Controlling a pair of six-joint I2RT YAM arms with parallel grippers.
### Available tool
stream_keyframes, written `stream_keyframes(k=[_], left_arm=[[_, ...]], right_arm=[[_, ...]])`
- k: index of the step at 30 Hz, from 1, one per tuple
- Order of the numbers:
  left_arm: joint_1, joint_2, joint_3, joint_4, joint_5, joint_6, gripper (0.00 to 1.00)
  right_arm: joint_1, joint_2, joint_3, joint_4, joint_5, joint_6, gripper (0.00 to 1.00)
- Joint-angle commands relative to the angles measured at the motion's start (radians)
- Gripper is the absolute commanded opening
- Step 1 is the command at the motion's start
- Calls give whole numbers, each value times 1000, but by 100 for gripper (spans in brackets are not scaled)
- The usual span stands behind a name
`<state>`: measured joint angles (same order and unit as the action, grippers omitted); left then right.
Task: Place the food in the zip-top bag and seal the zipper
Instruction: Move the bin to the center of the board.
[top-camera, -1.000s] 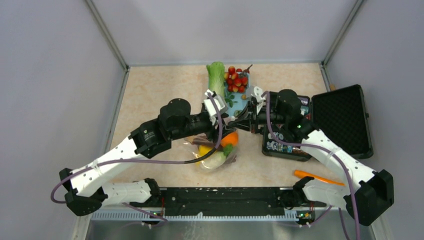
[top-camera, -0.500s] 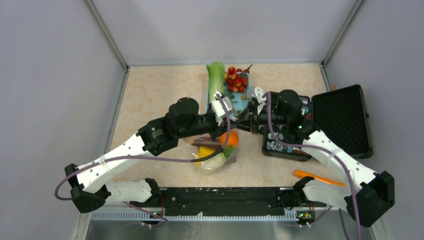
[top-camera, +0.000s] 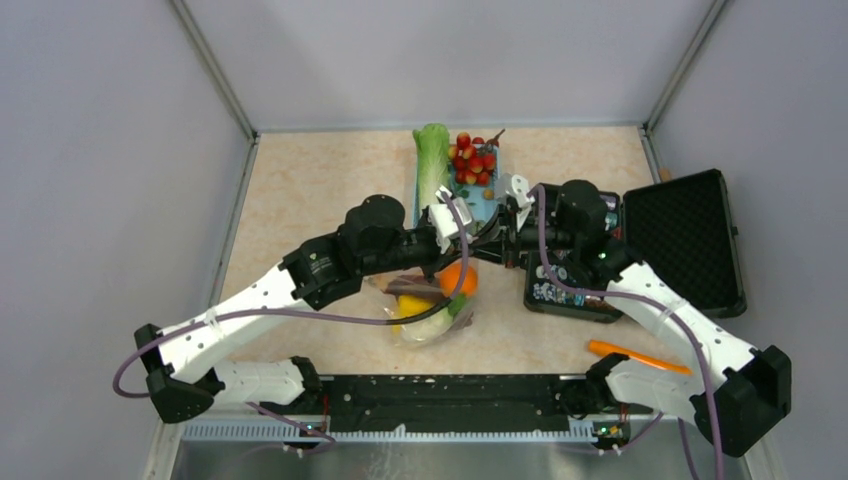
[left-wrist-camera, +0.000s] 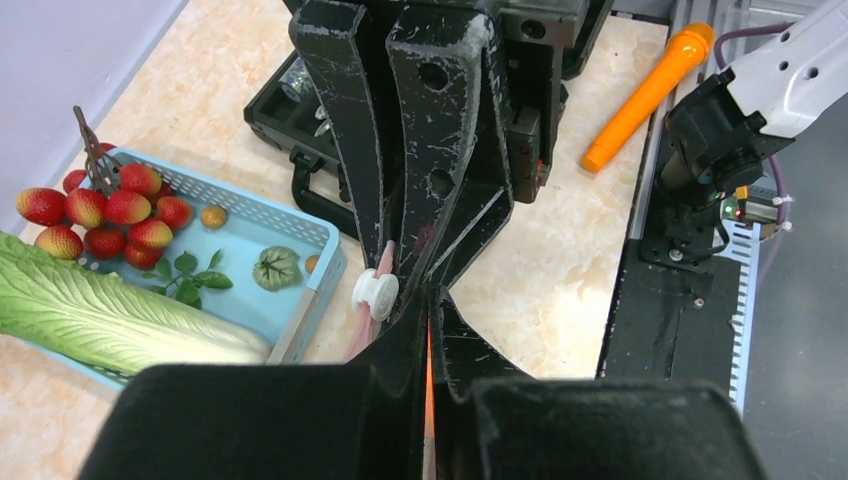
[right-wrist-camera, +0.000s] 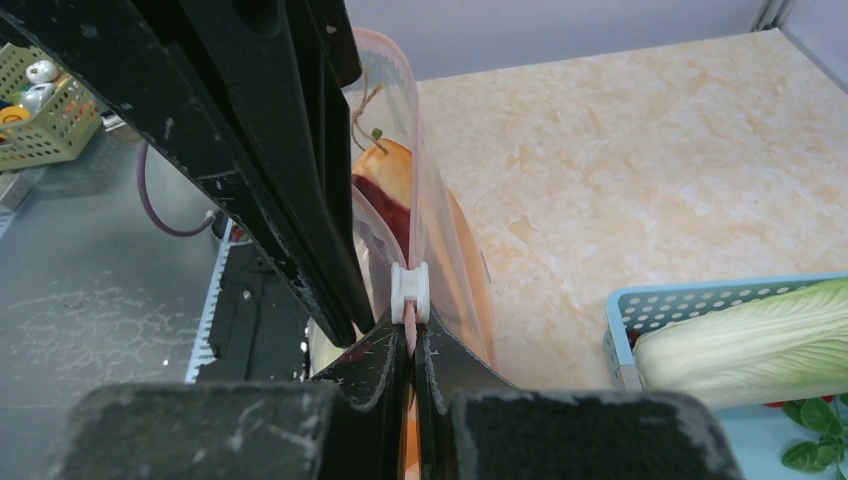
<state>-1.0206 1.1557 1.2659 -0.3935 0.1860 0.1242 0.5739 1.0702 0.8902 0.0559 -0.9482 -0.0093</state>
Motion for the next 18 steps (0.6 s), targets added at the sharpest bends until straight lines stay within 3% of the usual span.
stream_keyframes(k=[1, 7, 8, 12, 15, 18], left_arm=[[-2, 0, 3, 57, 22, 31, 0], [-2, -38, -37, 84, 10, 50, 0], [-2, -43, -40, 85, 4, 49, 9], [-2, -76, -66, 113, -45, 37, 71], [-1, -100, -78, 120, -73, 64, 80], [0, -113, -90, 123, -55, 124, 83]], right_arm=[[4, -36, 20, 8, -18, -20, 0], [4, -30, 13, -8, -7, -28, 0], [4, -30, 13, -7, -8, -28, 0], [6, -30, 14, -4, -14, -27, 0], [9, -32, 17, -8, -22, -26, 0], [15, -32, 18, -15, -34, -33, 0]])
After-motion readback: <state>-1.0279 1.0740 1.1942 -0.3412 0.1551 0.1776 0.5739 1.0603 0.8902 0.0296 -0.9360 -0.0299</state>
